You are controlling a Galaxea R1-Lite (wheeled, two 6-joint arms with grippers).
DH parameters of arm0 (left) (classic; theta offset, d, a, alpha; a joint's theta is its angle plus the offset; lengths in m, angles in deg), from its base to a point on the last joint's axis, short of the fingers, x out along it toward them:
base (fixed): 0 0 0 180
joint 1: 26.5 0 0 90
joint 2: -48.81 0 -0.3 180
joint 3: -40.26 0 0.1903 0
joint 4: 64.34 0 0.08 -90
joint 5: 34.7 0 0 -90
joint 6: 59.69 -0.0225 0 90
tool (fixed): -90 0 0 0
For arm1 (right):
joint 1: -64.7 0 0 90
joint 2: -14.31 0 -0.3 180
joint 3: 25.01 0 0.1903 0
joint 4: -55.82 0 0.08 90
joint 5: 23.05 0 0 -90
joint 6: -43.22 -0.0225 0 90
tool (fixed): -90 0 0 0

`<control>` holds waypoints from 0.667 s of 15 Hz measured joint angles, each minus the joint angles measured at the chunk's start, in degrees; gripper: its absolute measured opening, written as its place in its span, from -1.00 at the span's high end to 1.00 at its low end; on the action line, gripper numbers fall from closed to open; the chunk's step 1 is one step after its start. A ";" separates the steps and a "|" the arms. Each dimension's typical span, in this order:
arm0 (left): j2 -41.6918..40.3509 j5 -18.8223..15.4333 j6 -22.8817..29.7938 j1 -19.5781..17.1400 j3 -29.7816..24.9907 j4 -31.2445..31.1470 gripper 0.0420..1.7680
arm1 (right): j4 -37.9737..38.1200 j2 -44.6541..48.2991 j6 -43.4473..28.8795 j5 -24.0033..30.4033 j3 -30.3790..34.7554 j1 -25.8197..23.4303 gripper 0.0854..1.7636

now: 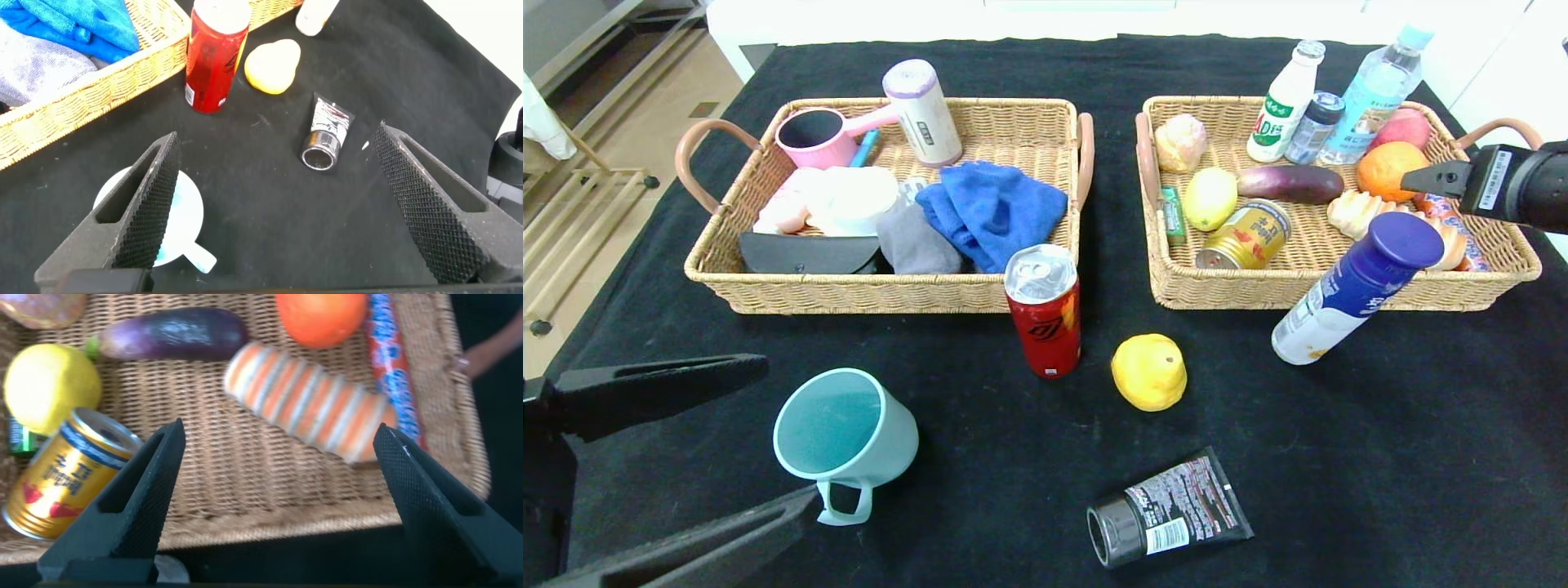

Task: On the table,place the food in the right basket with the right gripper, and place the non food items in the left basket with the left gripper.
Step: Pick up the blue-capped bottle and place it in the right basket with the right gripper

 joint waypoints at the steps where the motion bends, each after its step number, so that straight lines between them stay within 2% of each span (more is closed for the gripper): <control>1: 0.05 0.02 0.00 0.00 0.00 -0.02 -0.94 | -0.02 1.02 0.15 -0.02 1.23 -0.61 -0.91; 5: 0.09 -0.09 -0.02 0.00 -0.09 -0.02 -0.94 | 0.00 6.05 0.76 0.20 7.13 -2.13 -0.92; 10: 0.07 -0.09 -0.06 0.02 -0.09 -0.02 -0.94 | -0.24 14.56 1.00 2.38 18.54 -1.33 -0.92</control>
